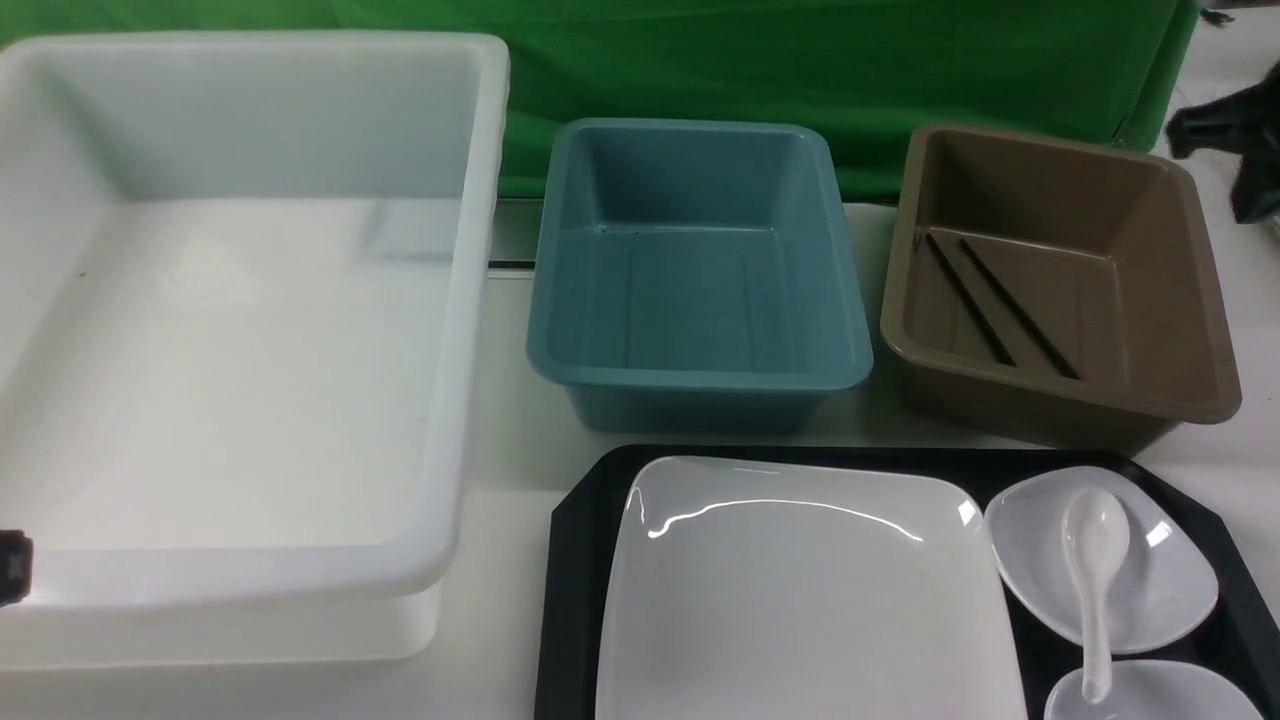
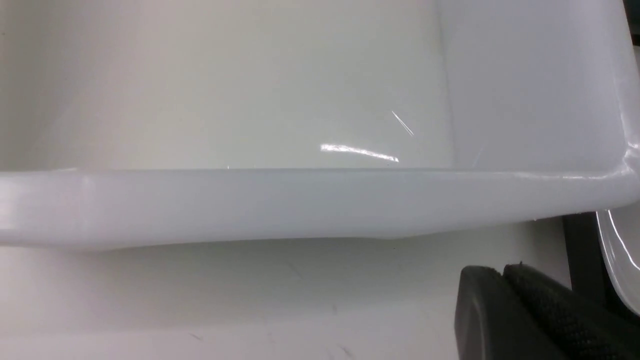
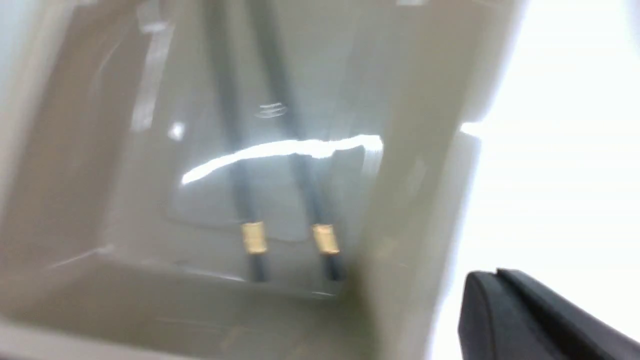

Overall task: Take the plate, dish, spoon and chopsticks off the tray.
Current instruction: Use the right arm to grab a soup spoon from the plate

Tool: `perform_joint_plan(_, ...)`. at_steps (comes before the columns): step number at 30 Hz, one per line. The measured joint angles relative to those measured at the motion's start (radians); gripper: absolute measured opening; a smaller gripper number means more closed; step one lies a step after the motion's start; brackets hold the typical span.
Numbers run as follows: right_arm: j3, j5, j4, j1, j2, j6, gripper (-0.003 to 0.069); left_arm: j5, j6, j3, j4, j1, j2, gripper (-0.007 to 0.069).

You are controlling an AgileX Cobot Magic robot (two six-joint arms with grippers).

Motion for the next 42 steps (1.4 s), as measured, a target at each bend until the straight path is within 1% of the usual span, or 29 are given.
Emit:
perform_joint_plan(1, 0.007, 0.018, 0.029, -0.026, 0.0, -0.003, 0.0018, 0.003, 0.0, 0.0, 0.0, 0.0, 0.0, 0.0017)
perform_joint_plan(3, 0.029, 0.088, 0.139, -0.078, 0.005, -0.071, 0.0018, 0.005, 0.0, 0.0, 0.0, 0.0, 0.0, 0.0017)
perform_joint_plan(6, 0.08, 0.128, 0.275, -0.079, -0.003, -0.179, 0.0018, -0.003, 0.0, 0.0, -0.001, 0.0, 0.0, 0.0017)
perform_joint_plan(7, 0.085, 0.128, 0.279, -0.079, -0.003, -0.183, 0.0018, -0.005, 0.0, 0.0, -0.001, 0.0, 0.0, 0.0017)
perform_joint_plan(10, 0.211, 0.126, 0.307, -0.032, -0.058, -0.199, 0.0018, -0.018, 0.0, 0.0, -0.005, 0.0, 0.0, 0.0017)
perform_joint_plan(12, 0.327, 0.116, 0.313, 0.015, -0.112, -0.181, 0.0022, -0.021, 0.0, 0.0, -0.01, 0.0, 0.0, 0.0017)
perform_joint_plan(14, 0.43, 0.083, 0.31, 0.067, -0.158, -0.157, 0.0046, -0.024, 0.0, 0.0, -0.017, 0.0, 0.0, 0.0017)
perform_joint_plan(17, 0.545, 0.013, 0.263, 0.144, -0.192, -0.117, 0.0134, -0.034, 0.0, 0.0, -0.025, 0.0, 0.0, 0.0017)
perform_joint_plan(18, 0.576, -0.014, 0.232, 0.167, -0.194, -0.091, 0.0188, -0.038, 0.0, 0.0, -0.025, 0.0, 0.0, 0.0017)
perform_joint_plan(19, 0.627, -0.062, 0.188, 0.201, -0.194, -0.058, 0.0261, -0.04, 0.0, 0.0, -0.026, 0.0, 0.0, 0.0017)
perform_joint_plan(20, 0.627, -0.062, 0.181, 0.206, -0.193, -0.051, 0.0274, -0.041, 0.0, 0.0, -0.026, 0.0, 0.0, 0.0017)
perform_joint_plan(21, 0.661, -0.096, 0.153, 0.226, -0.19, -0.028, 0.0326, -0.041, 0.0, 0.0, -0.026, 0.0, 0.0, 0.0017)
perform_joint_plan(22, 0.71, -0.149, 0.103, 0.266, -0.178, 0.034, 0.044, -0.042, 0.0, 0.0, -0.027, 0.0, 0.0, 0.0017)
perform_joint_plan(23, 0.732, -0.179, 0.086, 0.279, -0.172, 0.06, 0.0493, -0.042, 0.0, 0.0, -0.027, 0.0, 0.0, 0.0017)
perform_joint_plan(25, 0.759, -0.22, 0.07, 0.29, -0.158, 0.096, 0.0553, -0.042, 0.0, 0.0, -0.027, 0.0, 0.0, 0.0017)
perform_joint_plan(27, 0.769, -0.24, 0.067, 0.294, -0.145, 0.117, 0.0561, -0.042, 0.003, 0.0, -0.027, 0.0, 0.0, 0.0017)
perform_joint_plan(28, 0.771, -0.249, 0.064, 0.295, -0.136, 0.127, 0.0555, -0.042, 0.003, 0.0, -0.027, 0.0, 0.0, 0.0017)
perform_joint_plan(30, 0.774, -0.263, 0.058, 0.296, -0.125, 0.14, 0.0501, -0.038, 0.003, 0.0, -0.027, 0.0, 0.0, 0.0017)
perform_joint_plan(32, 0.774, -0.267, 0.058, 0.296, -0.12, 0.139, 0.0392, -0.035, 0.003, 0.0, -0.027, 0.0, 0.0, 0.0017)
perform_joint_plan(33, 0.774, -0.274, 0.058, 0.296, -0.12, 0.131, 0.0289, -0.031, 0.003, 0.0, -0.027, 0.0, 0.0, 0.0017)
perform_joint_plan(35, 0.774, -0.28, 0.058, 0.296, -0.127, 0.114, 0.0141, -0.027, 0.009, 0.0, -0.027, 0.0, 0.0, 0.0017)
perform_joint_plan(40, 0.774, -0.274, 0.065, 0.297, -0.192, 0.109, 0.0134, -0.019, 0.01, 0.0, -0.027, 0.0, 0.0, 0.0017)
perform_joint_plan(42, 0.774, -0.264, 0.098, 0.298, -0.25, 0.087, 0.0096, -0.019, 0.01, 0.0, -0.027, 0.0, 0.0, 0.0017)
